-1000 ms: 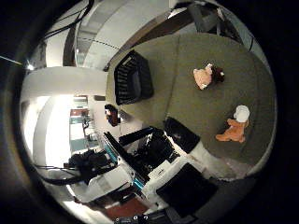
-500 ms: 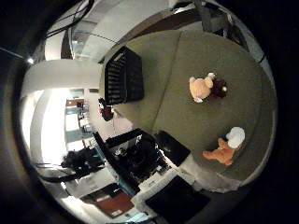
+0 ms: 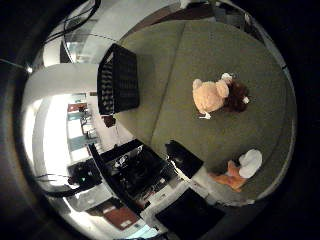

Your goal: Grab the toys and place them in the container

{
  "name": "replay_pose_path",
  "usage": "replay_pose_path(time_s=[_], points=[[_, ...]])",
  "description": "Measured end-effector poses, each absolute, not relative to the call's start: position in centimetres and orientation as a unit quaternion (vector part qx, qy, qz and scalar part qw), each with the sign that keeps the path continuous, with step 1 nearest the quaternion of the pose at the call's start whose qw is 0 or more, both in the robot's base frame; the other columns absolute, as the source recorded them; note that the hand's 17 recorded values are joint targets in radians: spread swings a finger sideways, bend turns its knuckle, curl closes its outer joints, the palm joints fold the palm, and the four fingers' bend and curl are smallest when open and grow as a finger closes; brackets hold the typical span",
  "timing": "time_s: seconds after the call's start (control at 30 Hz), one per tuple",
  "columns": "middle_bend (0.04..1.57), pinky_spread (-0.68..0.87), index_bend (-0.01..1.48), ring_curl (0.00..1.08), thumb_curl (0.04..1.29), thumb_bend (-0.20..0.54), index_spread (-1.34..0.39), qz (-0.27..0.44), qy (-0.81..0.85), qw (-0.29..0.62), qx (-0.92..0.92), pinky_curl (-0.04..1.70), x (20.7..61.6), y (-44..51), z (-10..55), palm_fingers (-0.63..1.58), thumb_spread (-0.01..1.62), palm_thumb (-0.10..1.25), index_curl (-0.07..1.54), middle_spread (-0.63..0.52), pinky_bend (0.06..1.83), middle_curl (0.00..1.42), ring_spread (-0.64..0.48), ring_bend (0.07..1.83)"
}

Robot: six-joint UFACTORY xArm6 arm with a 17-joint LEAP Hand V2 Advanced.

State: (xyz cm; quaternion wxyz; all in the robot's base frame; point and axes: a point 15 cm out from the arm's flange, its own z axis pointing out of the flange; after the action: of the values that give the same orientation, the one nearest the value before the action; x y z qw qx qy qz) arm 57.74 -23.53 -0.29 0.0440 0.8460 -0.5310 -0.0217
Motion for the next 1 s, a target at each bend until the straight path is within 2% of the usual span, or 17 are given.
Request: replay_pose_path(time_s=[0.37, 1.0], points=[[0.19, 0.34, 0.17, 0.26, 0.3, -0.025, -0.36, -0.025, -0.526, 0.048, 0.849, 0.09, 57.8, -22.6, -2.0, 0.12, 1.03, 0.59, 0.3, -0.02, 0.55, 0.32, 0.14, 0.29], [0.19, 0.34, 0.17, 0.26, 0.3, -0.025, -0.36, -0.05, -0.51, 0.053, 0.857, 0.1, 56.7, -19.1, -9.3, 0.14, 1.03, 0.58, 0.3, -0.04, 0.54, 0.32, 0.11, 0.28]])
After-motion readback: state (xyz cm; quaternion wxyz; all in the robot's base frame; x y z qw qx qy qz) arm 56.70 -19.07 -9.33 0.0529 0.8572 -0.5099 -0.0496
